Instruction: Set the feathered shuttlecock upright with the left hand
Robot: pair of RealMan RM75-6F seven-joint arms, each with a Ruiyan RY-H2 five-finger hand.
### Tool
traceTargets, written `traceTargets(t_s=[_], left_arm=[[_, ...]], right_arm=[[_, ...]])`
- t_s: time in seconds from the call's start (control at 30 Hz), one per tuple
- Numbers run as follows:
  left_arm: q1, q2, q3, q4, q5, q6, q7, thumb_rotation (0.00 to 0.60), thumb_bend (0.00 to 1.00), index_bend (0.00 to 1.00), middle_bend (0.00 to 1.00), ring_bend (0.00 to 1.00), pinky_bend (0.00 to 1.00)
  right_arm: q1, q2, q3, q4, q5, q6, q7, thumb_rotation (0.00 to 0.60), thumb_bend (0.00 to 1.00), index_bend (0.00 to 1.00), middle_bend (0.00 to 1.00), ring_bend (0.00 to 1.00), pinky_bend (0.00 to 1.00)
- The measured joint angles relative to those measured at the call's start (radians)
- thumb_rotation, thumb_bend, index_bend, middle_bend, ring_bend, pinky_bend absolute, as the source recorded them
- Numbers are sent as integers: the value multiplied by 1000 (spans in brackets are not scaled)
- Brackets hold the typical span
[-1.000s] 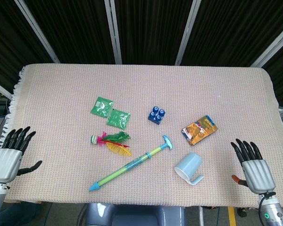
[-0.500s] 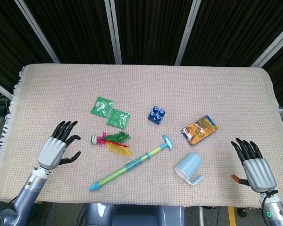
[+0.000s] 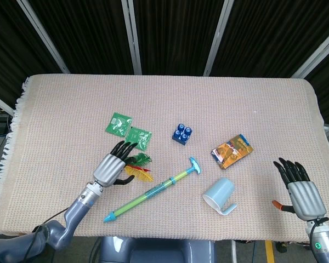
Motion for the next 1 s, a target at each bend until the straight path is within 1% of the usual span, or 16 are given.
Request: traceTargets(t_s=[0.1,0.27,0.33,0.4,0.43,0.47,0.53,0.6,0.7,0.87,1.0], left_arm=[[-32,-43,-4,49,-8,-21,-15,482,306,376,0,0,0],[-75,-102,-8,124,-18,-46,-32,483,310,419,0,0,0],[-88,-124,-9,156,-22,-53,-40,506,318,471,0,0,0],[-99,-143,-10,184,-26,-58,-47,564,355,554,0,0,0],[-106,-157,-11,204,-28,-59,-52,582,373,586,0,0,0],[-110,-167,-12,220,-29,-58,-55,597,402,639,0,0,0],[-118,-192,-12,258,-30,-48,-63,600,455,725,1,0,0],[-121,-211,-12,289,-27,-27,-70,600,524,813,24,0,0],[-121,-232,-7,328,-16,28,-84,600,581,877,69,0,0],[-98,-239,11,356,12,156,-112,600,588,883,85,0,0],[-56,-206,36,340,36,265,-119,600,587,885,100,0,0]], right_arm=[[3,5,1,3,2,-4,14,600,0,0,0,0,0],[6,15,4,2,9,-10,33,600,0,0,0,0,0],[6,17,3,3,9,-11,39,600,0,0,0,0,0],[7,18,2,3,8,-13,42,600,0,0,0,0,0],[8,19,1,2,7,-15,44,600,0,0,0,0,0],[9,21,2,1,6,-16,44,600,0,0,0,0,0],[10,22,2,-1,5,-16,43,600,0,0,0,0,0],[9,23,1,-1,5,-16,44,600,0,0,0,0,0],[6,22,-1,-1,5,-11,43,600,0,0,0,0,0],[5,23,0,-8,4,-7,32,600,0,0,0,0,0],[0,21,-3,-11,-3,5,23,600,0,0,0,0,0]])
